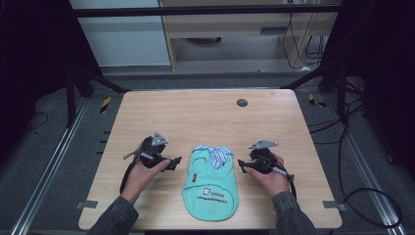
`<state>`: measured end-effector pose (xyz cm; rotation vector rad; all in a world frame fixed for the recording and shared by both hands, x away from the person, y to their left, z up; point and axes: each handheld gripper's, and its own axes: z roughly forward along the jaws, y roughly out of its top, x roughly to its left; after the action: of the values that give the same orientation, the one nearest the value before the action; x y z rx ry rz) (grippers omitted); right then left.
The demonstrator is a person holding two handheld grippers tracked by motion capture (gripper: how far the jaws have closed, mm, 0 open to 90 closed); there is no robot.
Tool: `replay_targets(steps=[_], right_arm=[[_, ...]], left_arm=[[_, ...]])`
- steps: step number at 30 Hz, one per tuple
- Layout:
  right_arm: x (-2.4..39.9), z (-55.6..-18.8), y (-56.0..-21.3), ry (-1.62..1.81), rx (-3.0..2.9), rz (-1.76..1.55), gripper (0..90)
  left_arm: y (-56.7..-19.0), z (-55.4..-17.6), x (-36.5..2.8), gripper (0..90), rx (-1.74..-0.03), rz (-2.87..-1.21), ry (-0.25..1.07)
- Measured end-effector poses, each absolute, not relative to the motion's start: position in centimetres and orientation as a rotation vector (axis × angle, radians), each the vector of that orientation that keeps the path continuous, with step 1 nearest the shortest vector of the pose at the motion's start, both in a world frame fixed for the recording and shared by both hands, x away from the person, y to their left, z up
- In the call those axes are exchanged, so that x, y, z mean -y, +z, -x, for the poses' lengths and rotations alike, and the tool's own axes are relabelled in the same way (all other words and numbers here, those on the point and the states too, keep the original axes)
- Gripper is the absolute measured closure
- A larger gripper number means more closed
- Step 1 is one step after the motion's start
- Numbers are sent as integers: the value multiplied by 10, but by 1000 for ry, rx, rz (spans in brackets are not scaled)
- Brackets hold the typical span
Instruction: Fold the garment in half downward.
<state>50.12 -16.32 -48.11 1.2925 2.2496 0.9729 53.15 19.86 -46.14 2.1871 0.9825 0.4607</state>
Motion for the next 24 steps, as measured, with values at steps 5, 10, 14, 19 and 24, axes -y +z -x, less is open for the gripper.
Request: replay_targets(steps=[5, 10, 14, 19, 24], right_arm=[[158, -515, -475, 962, -2294, -1261, 441], [149, -539, -467, 892, -2332, -1180, 484], [146, -549, -464, 907, -2358, -1157, 547], [142, -558, -467, 920, -2380, -1135, 661], [136, -567, -465, 936, -2398, -1118, 737]], left_arm=[[-458, -553, -189, 97, -966, -2204, 414], [-456, -577, -178, 203, -944, -2244, 383], [-459, -582, -173, 218, -942, -2264, 382], [-461, -588, -165, 291, -959, -2245, 376], [-455, -593, -160, 365, -948, -2224, 376]])
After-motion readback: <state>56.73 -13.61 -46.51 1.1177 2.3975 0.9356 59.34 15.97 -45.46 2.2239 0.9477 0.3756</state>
